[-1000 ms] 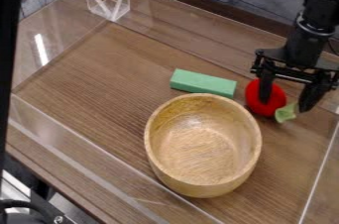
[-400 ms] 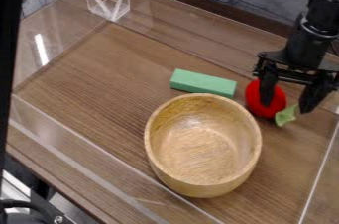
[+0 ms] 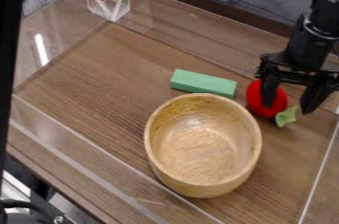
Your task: Move the red fruit to the left
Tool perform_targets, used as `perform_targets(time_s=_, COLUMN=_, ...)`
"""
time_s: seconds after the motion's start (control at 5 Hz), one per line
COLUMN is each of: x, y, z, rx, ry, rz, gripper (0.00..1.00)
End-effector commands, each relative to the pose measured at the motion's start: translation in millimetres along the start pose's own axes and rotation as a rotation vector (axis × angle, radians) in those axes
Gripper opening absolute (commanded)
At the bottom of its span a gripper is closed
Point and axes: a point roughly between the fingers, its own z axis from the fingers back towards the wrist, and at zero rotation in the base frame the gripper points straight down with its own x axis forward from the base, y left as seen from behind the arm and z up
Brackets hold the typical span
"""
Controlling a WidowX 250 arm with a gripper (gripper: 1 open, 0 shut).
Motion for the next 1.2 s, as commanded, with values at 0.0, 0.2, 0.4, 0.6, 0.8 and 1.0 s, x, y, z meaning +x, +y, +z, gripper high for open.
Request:
perform_targets(time_s=0.0, x=5.1, y=0, z=6.0, rx=-0.022, ry=-0.031, rz=0.012, gripper=1.00)
perform_targets(time_s=0.2, x=6.1, y=1, z=-1.1, rx=-0.013, ry=-0.029, rz=0.021, gripper=1.00)
perform_targets(time_s=0.4, x=6.7, y=2, z=-4.9, rx=-0.010, ry=-0.028, rz=0.026, gripper=0.00)
perform_targets(time_s=0.6, x=6.2, y=6, z=12.0, rx=-0.038, ry=-0.027, rz=0.014, gripper=0.00)
perform_targets(time_s=0.8, x=5.3, y=14, z=37.3, rx=-0.080, ry=-0.044, rz=0.009, gripper=0.00)
perform_targets(time_s=1.0, x=6.5, y=38, z=69.7, rx=-0.126, ry=-0.085, rz=0.049, gripper=0.00)
